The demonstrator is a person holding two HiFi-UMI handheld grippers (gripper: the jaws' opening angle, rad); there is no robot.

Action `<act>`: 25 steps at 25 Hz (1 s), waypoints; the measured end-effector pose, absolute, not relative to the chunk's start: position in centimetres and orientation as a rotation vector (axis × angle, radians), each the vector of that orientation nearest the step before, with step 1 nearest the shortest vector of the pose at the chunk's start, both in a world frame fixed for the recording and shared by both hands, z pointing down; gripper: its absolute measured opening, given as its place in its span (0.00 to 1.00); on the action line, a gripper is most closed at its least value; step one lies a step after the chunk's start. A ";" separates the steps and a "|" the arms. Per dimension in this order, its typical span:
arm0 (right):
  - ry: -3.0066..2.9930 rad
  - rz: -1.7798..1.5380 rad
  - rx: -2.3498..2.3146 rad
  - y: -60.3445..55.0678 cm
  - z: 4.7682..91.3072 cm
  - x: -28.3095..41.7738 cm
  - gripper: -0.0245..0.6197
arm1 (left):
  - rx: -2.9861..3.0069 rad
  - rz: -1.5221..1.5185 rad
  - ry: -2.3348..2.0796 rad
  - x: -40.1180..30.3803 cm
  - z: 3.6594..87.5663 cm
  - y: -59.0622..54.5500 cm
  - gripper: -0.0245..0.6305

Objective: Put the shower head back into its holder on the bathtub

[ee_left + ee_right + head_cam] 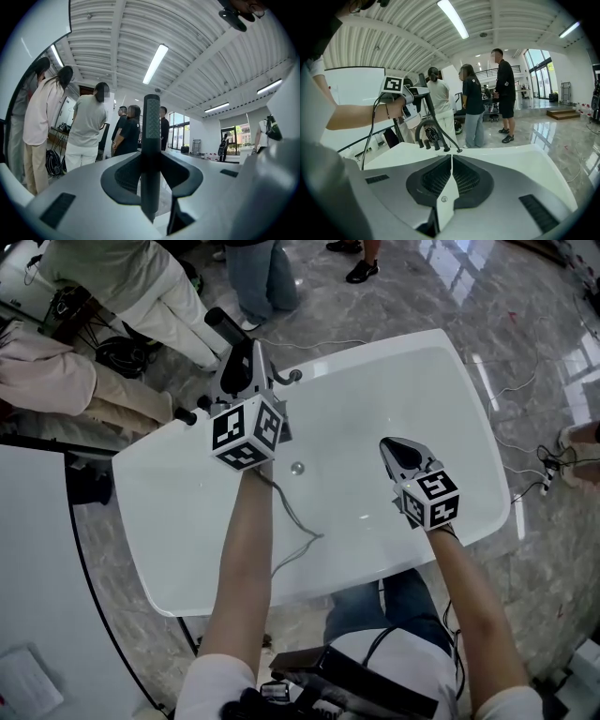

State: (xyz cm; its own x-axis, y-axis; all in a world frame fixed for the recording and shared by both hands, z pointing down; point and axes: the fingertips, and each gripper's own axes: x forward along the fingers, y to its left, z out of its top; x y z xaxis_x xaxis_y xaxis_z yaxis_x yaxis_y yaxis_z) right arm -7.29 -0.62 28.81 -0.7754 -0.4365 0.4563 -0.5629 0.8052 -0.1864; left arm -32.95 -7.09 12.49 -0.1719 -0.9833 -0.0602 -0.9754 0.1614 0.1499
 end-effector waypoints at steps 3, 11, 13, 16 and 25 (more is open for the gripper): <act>-2.593 0.448 0.754 -0.4 29.1 -7.8 0.05 | 2.004 -0.223 -2.347 -33.0 12.9 -7.4 0.22; -2.580 0.472 0.735 1.1 30.7 -8.7 0.05 | 1.997 -0.245 -2.334 -33.6 14.3 -7.3 0.22; -2.581 0.473 0.728 1.2 30.7 -9.0 0.05 | 1.986 -0.256 -2.332 -34.1 14.5 -7.3 0.22; -2.587 0.478 0.728 1.6 30.8 -9.2 0.05 | 1.973 -0.265 -2.340 -34.6 14.9 -7.2 0.22; -2.571 0.519 0.751 1.4 32.5 -9.3 0.05 | 1.953 -0.258 -2.346 -35.4 16.8 -8.6 0.22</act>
State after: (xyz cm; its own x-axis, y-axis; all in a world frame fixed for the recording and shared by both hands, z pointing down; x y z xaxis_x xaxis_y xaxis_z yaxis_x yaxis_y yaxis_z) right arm -9.30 1.35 32.50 -0.7705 -0.4207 0.4788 -0.5735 0.7855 -0.2327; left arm -35.44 -8.56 16.79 -0.1857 -0.9815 -0.0474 -0.9683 0.1746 0.1786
